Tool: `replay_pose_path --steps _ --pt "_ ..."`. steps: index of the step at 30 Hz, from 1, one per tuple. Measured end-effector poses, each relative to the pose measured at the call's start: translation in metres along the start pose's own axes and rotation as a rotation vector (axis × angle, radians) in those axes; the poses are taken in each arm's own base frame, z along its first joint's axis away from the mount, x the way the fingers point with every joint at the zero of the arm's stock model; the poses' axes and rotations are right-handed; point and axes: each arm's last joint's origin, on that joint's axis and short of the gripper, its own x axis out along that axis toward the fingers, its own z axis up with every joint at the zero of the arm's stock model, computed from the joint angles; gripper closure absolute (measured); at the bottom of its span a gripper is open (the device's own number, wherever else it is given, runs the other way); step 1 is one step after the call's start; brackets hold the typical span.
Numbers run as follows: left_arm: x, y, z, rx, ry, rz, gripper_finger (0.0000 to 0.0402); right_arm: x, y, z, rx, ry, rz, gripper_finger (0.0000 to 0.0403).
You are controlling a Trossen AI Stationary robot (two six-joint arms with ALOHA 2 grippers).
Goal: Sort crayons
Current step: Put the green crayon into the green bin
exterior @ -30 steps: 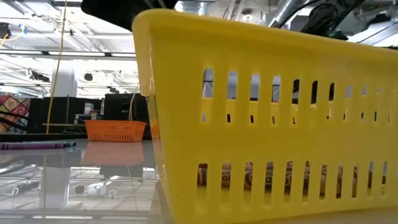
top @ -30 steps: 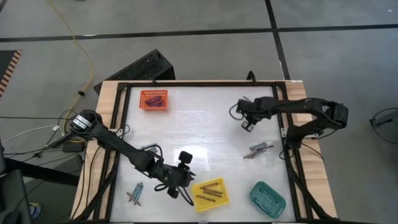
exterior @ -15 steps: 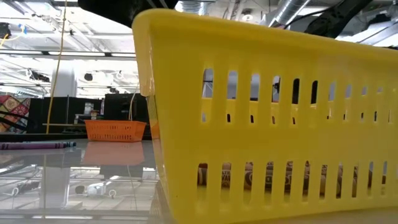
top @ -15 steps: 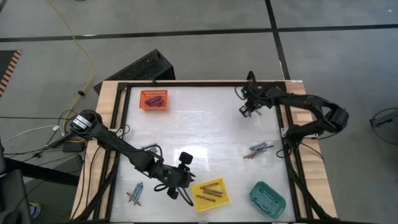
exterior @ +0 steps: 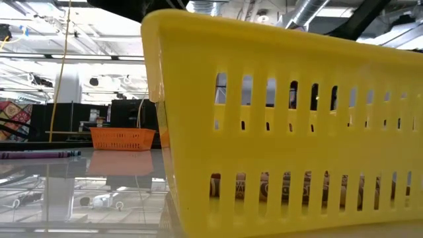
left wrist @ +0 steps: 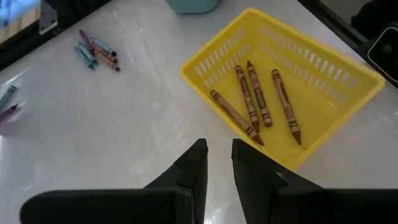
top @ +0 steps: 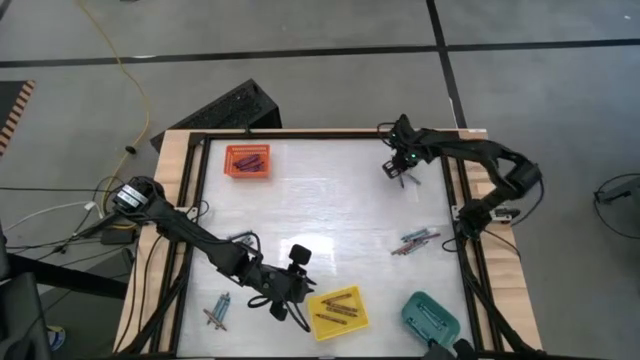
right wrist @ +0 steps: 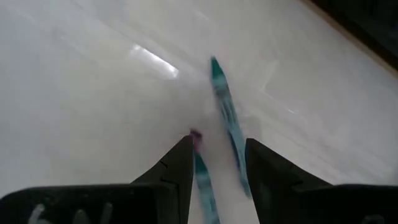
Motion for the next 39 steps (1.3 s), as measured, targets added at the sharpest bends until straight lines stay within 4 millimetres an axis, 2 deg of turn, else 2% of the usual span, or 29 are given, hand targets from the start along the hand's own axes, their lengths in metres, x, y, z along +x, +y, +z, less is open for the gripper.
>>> replay_pose_path --steps 6,10,19,25,29,36,39 --pt "0.0 0.0 -0.001 -0.011 0.009 -0.002 0.0338 0.005 0.004 0.025 -0.023 -0.015 0.001 0.0265" --pt "0.001 0.002 -0.002 -0.016 0.016 0.002 0.0338 0.009 0.003 0.035 -0.042 0.015 -0.004 0.0265" --pt "0.001 0.002 -0.005 -0.034 0.044 -0.009 0.0338 0.03 -0.005 0.032 -0.094 0.139 0.009 0.0265" --pt "0.001 0.002 -0.006 -0.038 0.059 -0.01 0.0338 0.033 -0.01 0.032 -0.131 0.148 0.006 0.0268" --pt "0.001 0.002 -0.006 -0.04 0.059 -0.009 0.0338 0.033 -0.019 0.032 -0.125 0.158 0.007 0.0294" --pt "0.001 0.003 -0.006 -0.043 0.056 -0.001 0.0338 0.034 -0.026 0.031 -0.142 0.168 -0.004 0.0389" --pt "0.001 0.003 -0.006 -0.049 0.055 0.0 0.0338 0.034 -0.027 0.031 -0.154 0.169 -0.02 0.0395"
